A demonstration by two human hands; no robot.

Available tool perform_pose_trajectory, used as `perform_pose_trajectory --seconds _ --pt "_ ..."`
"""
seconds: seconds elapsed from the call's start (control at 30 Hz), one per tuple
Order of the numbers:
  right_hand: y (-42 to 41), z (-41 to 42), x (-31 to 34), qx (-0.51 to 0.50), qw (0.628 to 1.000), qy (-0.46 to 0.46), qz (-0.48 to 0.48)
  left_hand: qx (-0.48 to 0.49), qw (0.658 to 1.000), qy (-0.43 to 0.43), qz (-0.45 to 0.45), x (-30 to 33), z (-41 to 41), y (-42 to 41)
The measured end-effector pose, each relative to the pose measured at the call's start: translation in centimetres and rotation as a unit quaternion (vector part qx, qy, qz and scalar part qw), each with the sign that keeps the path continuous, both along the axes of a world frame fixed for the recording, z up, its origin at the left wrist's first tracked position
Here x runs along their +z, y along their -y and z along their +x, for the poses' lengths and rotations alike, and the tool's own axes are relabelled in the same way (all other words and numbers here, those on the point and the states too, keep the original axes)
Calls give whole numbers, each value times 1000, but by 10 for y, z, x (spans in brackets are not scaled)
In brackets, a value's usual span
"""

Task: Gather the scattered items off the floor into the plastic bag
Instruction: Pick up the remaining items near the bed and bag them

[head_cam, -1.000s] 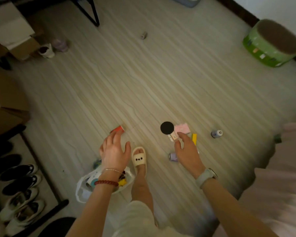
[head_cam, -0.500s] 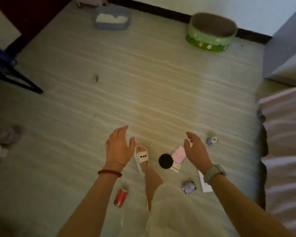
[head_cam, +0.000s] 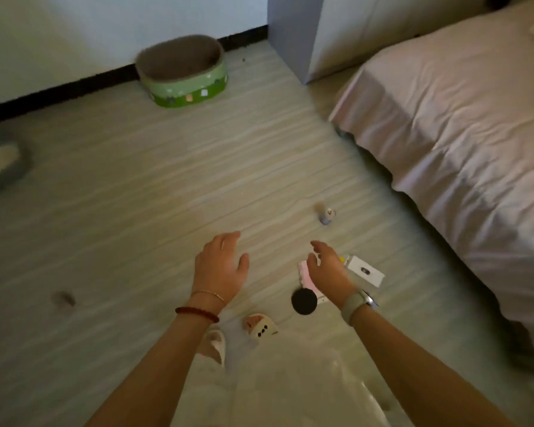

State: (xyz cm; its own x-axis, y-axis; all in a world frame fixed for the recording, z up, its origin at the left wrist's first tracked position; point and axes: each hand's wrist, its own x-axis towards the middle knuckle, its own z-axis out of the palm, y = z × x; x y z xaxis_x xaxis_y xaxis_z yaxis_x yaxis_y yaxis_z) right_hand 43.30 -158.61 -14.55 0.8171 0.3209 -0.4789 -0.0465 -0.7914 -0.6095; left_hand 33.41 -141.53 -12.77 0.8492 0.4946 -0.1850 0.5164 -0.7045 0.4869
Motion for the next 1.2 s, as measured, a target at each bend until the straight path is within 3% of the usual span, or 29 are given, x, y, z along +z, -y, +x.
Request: perform_pose_trajectory --seconds 0.1,0.2,0.43,0.57,0.7,0.87,1.07,1.2 --pt "11 -24 4 -106 994 -4 -32 -139 990 -21 -16 -8 13 3" --pt "35 -78 1 -264 964 4 -15 -289 956 -36 -27 -18 5 20" --pt "113 -265 -16 -559 826 -57 -42 -490 861 -95 -94 -44 -61 96" --pt "151 -349 -43 -649 753 -94 -56 -597 786 -136 -87 -68 -100 154" --pt "178 -401 -96 -675 726 -120 -55 -656 733 -172 -51 -118 -125 211" --pt "214 -427 -238 -675 727 -110 -60 -700 686 -197 3 -253 -136 271" --pt "227 -423 -458 -485 854 -155 -108 -745 639 -180 63 -457 -121 315" --pt "240 -412 -585 -352 910 -158 -152 -801 569 -147 114 -582 -105 346"
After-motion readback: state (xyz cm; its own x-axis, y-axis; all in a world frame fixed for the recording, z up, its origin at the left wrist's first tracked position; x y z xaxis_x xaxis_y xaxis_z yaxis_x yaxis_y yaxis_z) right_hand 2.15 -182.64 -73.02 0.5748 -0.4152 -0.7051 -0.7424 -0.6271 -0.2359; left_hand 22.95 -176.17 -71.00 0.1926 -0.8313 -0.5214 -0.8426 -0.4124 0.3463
